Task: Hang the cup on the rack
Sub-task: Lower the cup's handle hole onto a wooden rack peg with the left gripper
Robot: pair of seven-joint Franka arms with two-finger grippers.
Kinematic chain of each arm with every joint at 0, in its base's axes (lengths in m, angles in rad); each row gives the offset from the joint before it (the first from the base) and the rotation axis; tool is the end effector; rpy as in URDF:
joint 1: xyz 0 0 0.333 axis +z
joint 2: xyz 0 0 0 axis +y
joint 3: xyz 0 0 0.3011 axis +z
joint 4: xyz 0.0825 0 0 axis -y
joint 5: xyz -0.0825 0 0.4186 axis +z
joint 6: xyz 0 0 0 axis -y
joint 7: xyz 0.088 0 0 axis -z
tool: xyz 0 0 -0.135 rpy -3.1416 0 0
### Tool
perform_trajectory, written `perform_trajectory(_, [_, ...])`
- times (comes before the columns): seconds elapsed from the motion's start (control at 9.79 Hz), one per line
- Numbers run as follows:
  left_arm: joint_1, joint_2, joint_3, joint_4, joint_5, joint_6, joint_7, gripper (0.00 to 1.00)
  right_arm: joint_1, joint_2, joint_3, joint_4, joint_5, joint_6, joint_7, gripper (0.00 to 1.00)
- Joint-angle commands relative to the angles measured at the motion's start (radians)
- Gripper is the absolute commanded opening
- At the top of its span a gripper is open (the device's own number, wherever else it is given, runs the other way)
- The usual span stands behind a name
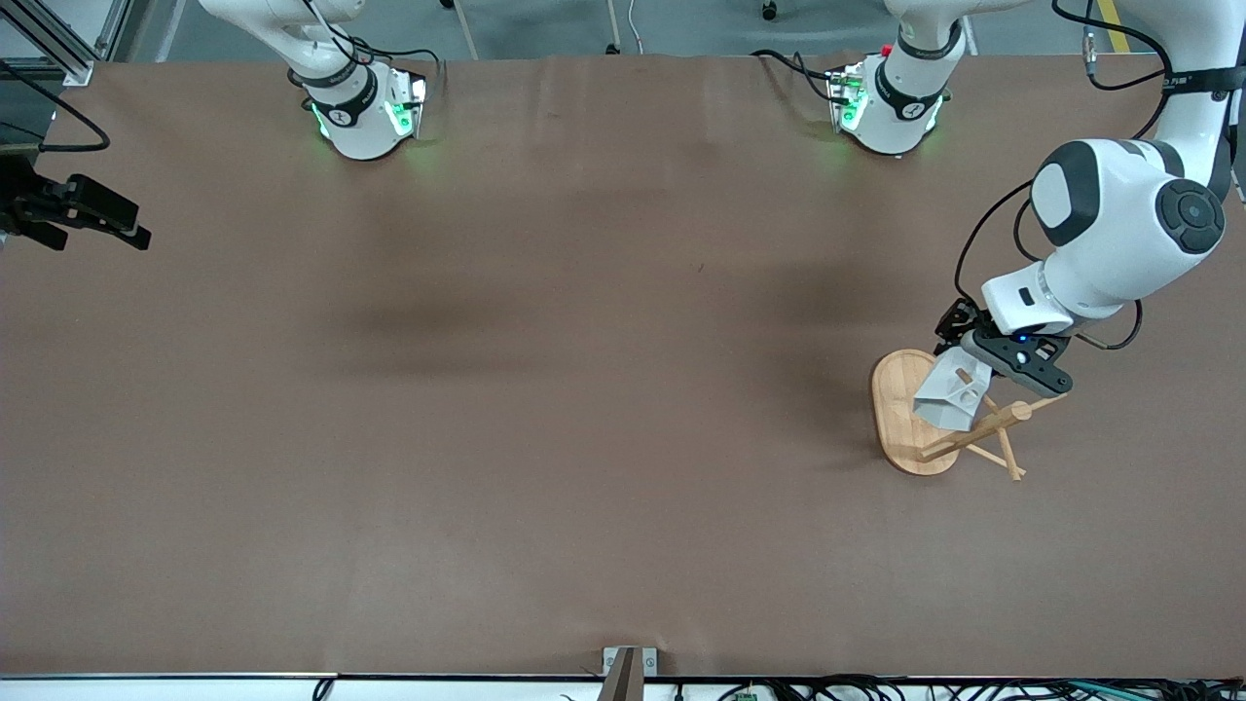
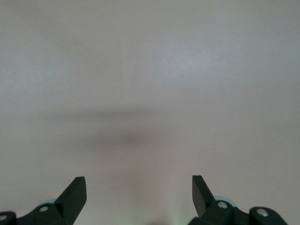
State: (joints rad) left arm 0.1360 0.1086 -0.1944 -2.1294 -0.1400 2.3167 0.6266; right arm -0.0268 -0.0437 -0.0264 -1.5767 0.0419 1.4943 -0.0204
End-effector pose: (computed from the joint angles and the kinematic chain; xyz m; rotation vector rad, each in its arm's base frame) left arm 0.5919 -0.0401 0.3031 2.9048 -0.8859 0.1707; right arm 0.5667 -0.0245 0.5975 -3.0963 0.0470 0.0575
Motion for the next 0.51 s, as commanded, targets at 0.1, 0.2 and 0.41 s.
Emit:
perform_trajectory(0.1, [-0.007,0.019,0.009,0.011,0.003,0.003,-0.016,1.0,-0.012,0.002,0.01,0.006,-0.011,0.003,0.014,1.0])
perform_trajectory(0.2, [-0.007,0.011,0.009,0.028,0.003,-0.003,-0.042,1.0,-0.012,0.002,0.01,0.006,-0.011,0.003,0.014,1.0])
perform_trajectory(0.41, [-0.007,-0.012,0.009,0.083,0.003,-0.089,-0.097,1.0,-0.012,0.002,0.01,0.006,-0.01,0.001,0.014,1.0])
